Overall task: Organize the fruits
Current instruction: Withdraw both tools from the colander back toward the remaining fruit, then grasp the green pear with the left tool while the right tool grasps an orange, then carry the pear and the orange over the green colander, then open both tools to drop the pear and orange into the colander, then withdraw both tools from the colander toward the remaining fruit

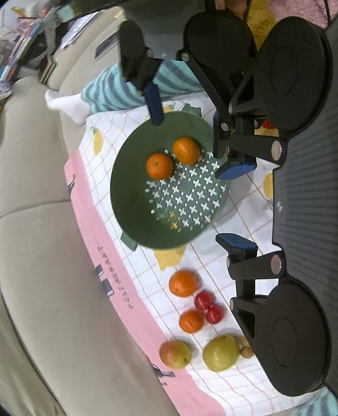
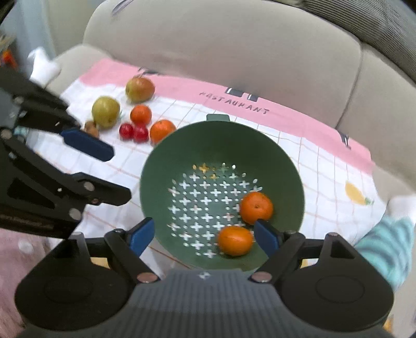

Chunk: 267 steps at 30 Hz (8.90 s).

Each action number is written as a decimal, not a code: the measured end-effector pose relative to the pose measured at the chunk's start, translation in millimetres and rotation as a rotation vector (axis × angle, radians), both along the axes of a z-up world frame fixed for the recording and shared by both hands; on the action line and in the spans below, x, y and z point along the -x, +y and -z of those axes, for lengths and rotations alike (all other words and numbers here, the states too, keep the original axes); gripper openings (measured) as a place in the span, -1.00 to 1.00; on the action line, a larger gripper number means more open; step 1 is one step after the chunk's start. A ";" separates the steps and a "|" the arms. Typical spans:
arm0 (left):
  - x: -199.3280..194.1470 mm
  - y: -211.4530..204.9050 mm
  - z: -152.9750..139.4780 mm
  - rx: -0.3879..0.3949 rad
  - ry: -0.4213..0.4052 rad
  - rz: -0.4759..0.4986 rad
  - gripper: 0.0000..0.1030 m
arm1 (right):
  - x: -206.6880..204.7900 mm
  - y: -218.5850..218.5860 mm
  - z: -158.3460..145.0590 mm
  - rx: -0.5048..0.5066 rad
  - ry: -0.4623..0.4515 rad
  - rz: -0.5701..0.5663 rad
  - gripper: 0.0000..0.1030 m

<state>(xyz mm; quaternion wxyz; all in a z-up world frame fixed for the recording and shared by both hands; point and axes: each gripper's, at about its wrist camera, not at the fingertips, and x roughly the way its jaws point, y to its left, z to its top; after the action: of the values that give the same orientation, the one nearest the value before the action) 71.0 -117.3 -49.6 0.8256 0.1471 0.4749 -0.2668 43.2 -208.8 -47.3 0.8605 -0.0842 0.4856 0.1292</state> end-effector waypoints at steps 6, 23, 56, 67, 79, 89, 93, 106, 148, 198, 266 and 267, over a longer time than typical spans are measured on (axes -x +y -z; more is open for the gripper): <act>11.7 24.0 -2.1 0.027 -0.055 -0.079 0.09 | 13.2 13.5 -1.5 -0.041 -0.067 0.093 0.57; 13.9 113.3 4.6 0.190 -0.134 -0.338 0.10 | 36.1 71.0 -6.0 -0.054 -0.304 0.032 0.54; -59.6 171.6 65.5 0.155 -0.121 -0.521 0.48 | -69.1 155.6 67.4 0.170 -0.253 -0.165 -0.07; -97.4 176.1 81.6 0.139 -0.081 -0.522 0.62 | -109.8 153.8 88.5 0.251 -0.165 -0.238 -0.07; -118.9 183.0 98.4 0.156 -0.058 -0.547 0.62 | -137.5 160.5 99.0 0.238 -0.057 -0.317 -0.06; -123.0 184.6 107.0 0.165 -0.059 -0.551 0.54 | -145.8 158.2 101.5 0.224 -0.024 -0.316 -0.11; -120.9 185.1 106.9 0.176 -0.070 -0.562 0.53 | -144.3 158.3 99.8 0.226 -0.036 -0.304 -0.13; -107.5 186.4 86.3 0.234 -0.146 -0.596 0.52 | -123.4 148.3 67.6 0.165 -0.161 -0.182 -0.14; -33.6 33.9 13.8 0.281 -0.110 -0.154 0.52 | -3.6 -11.3 22.1 -0.084 -0.208 0.124 -0.15; -77.8 -74.0 79.7 -0.172 0.017 0.176 0.52 | -36.8 -24.8 90.2 -0.039 0.002 -0.072 -0.13; -37.6 174.8 40.7 0.228 -0.099 -0.536 0.44 | -16.1 126.3 12.6 -0.096 -0.244 -0.042 0.56; -39.2 176.8 43.4 0.227 -0.093 -0.539 0.44 | -18.2 129.4 14.8 -0.090 -0.241 -0.050 0.56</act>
<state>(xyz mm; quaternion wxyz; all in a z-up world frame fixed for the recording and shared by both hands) 110.2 59.6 -93.0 0.8987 -0.0657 0.4257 -0.0823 61.5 -79.4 -62.1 0.9120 -0.0726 0.3701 0.1612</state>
